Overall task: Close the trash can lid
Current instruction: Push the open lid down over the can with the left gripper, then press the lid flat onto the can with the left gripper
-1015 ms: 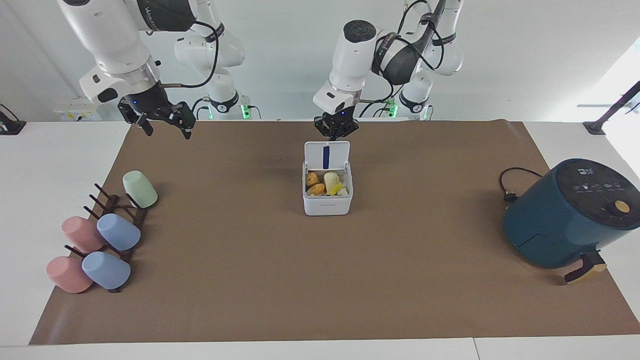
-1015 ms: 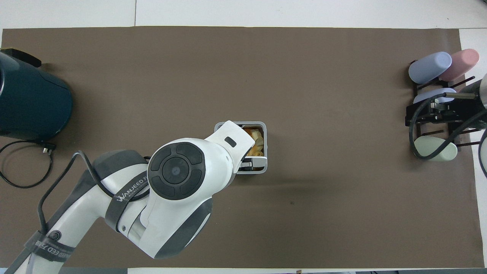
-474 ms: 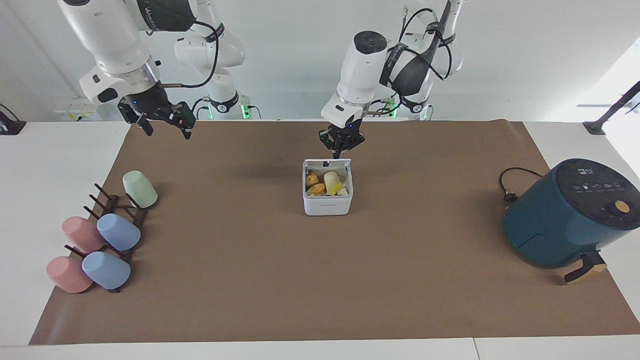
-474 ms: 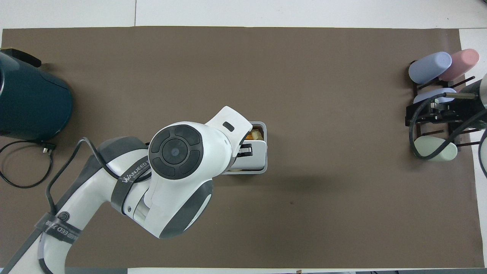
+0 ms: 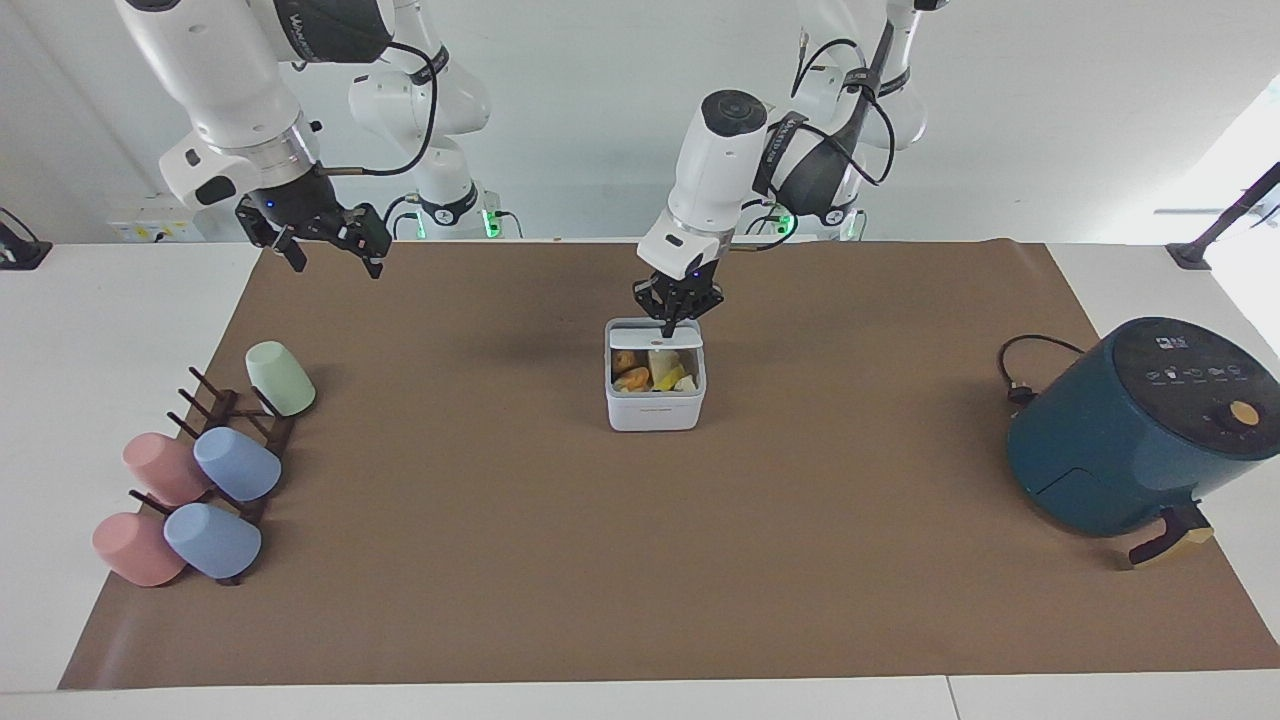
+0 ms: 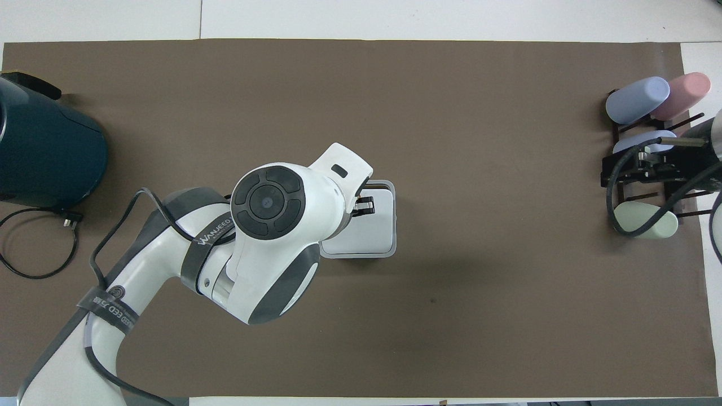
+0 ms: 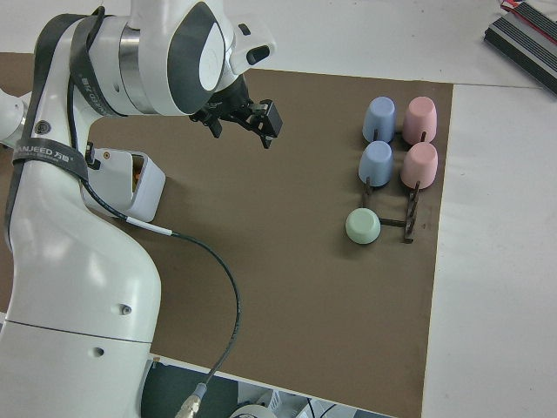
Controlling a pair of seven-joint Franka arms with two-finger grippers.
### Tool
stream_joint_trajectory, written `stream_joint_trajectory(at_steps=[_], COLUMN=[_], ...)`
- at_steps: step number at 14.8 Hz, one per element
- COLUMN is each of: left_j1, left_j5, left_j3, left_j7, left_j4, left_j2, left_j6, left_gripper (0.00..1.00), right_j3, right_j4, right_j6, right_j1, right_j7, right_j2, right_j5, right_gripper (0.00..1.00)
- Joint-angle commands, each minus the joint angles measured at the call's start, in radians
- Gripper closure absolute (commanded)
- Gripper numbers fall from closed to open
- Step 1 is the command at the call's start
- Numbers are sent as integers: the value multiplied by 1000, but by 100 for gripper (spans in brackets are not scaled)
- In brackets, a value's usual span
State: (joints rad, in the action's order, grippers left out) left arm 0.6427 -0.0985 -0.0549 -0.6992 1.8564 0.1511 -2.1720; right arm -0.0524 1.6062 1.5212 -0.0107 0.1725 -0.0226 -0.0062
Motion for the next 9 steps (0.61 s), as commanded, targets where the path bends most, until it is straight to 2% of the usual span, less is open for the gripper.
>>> stream_joint_trajectory(at_steps=[1,9], left_j1=[-17,-17], left_j5=[-10,-3], left_j3=[-3,-3], left_j7=[4,4], left_j4=[-16,-14], left_j2=[25,73], left_j6=[-29,-72], left_gripper=[100,100], right_j3=[-6,-6], right_j4=[1,3], right_j6=[-16,-16], right_j1=[-12,-12], right_j7=[2,2], right_j2=[-5,-5], right_j5=[20,18], right_gripper=[0,0])
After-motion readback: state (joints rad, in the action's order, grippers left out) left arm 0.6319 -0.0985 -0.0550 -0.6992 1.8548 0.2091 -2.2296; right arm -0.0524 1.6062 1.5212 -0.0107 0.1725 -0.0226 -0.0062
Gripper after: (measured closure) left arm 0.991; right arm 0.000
